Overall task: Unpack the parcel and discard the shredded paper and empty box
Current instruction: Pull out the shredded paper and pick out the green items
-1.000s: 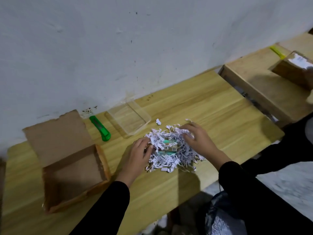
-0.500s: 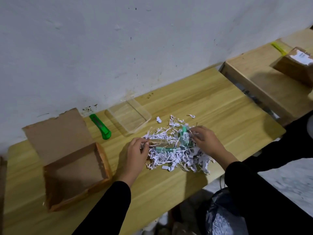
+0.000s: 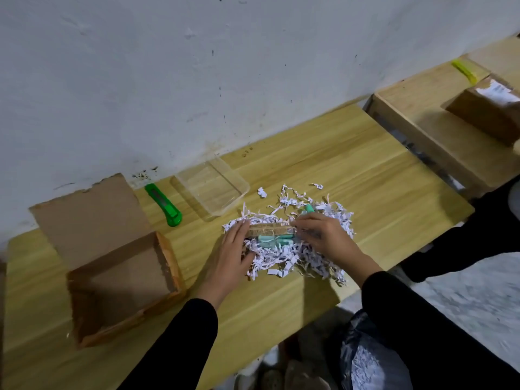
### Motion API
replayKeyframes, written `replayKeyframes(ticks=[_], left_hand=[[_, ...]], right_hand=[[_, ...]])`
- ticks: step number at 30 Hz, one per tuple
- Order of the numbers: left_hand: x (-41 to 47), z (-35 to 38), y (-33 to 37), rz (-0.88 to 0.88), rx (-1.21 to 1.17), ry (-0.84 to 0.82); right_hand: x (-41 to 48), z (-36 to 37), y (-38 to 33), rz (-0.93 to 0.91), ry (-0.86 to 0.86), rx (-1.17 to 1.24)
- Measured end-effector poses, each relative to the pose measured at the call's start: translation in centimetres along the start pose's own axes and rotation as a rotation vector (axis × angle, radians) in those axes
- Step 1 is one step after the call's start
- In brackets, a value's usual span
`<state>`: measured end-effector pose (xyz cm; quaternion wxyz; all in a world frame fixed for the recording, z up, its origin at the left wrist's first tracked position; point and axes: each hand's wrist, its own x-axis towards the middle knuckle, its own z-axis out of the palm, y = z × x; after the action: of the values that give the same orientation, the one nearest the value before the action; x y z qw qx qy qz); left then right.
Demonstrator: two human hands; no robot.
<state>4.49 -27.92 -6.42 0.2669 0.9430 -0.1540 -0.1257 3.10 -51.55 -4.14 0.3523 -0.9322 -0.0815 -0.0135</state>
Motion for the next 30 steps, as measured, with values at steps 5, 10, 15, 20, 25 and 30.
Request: replayKeyframes(ticks=[5,10,15,20,25,30], left_hand=[[-0.8,0.6,0.0,-0.055,-0.043,-0.005],[-1.2,0.8,0.1,-0.069,0.0,0.045],[-1.8,0.7,-0.6,-0.069,0.044,0.013],[-2.4,0.6,-0.8,-0.067,0.079,-0.009],[-2.5,0.4,-0.8,-0.058,0.091,-0.02],[-1.9,0.4,-0.6,-0.022,0.119,-0.054]], right_hand=[[-1.3,-1.1,0.8,0.023,0.077,-0.069],[-2.1,-1.5,0.5,-0.01,-0.048,-0.144],[-0.6,-1.0,-2.2,-0.093,0.069,-0.171],[1.6,2.1,-4.8,-0.185,-0.021,-0.203],[-0.4,2.9,-3.9,0.058,-0.118,-0.202],[-1.9,0.8,-1.9,0.175,-0.148,-0.109]])
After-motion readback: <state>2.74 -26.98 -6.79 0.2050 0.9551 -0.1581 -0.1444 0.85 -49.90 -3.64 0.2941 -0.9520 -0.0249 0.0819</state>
